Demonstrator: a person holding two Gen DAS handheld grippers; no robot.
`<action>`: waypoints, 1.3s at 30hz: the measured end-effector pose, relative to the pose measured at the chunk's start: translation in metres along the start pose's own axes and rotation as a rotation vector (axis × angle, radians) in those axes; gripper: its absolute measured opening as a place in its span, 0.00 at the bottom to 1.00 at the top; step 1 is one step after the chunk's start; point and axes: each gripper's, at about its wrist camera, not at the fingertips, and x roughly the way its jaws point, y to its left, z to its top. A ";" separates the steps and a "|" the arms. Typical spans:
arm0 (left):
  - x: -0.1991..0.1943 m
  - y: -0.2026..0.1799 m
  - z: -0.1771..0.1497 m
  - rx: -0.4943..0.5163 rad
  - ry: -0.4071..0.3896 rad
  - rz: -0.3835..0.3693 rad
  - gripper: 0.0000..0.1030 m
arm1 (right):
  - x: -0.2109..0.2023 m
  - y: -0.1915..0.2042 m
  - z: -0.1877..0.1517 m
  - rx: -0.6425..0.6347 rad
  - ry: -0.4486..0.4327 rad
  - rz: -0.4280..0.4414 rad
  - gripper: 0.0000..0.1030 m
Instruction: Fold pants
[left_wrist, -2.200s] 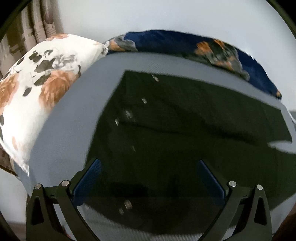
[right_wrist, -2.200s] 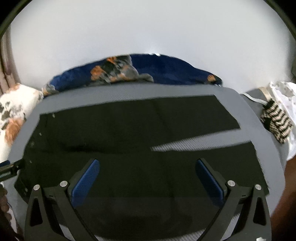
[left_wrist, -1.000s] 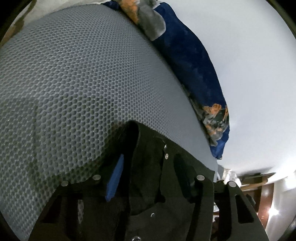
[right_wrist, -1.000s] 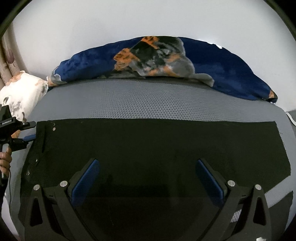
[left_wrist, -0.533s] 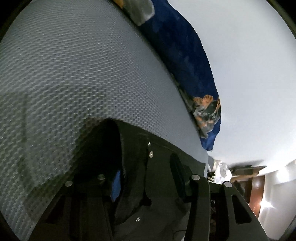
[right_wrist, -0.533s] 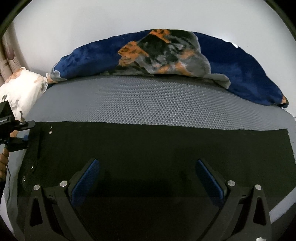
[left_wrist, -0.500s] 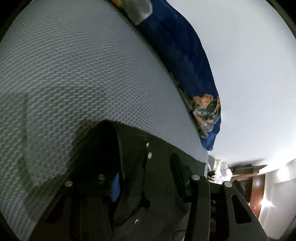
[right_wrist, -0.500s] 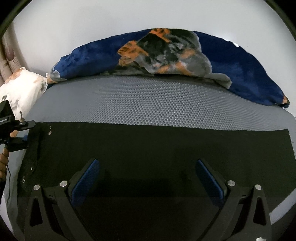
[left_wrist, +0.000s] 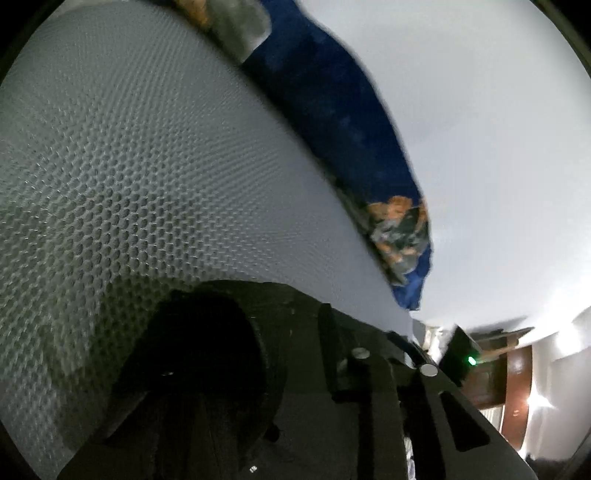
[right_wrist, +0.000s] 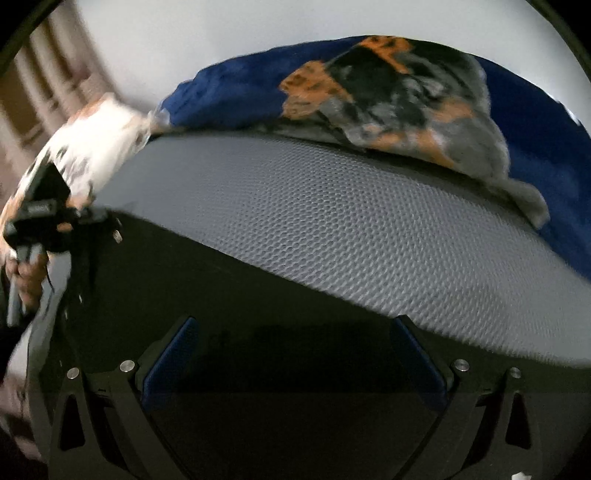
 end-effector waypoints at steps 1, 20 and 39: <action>-0.007 -0.003 -0.003 0.015 -0.009 -0.009 0.18 | 0.001 -0.004 0.004 -0.032 0.011 0.012 1.00; -0.068 -0.078 -0.046 0.264 -0.073 -0.056 0.18 | 0.035 -0.023 0.025 -0.415 0.349 0.270 0.80; -0.075 -0.085 -0.050 0.293 -0.089 0.004 0.18 | 0.020 -0.056 0.019 -0.424 0.375 0.192 0.19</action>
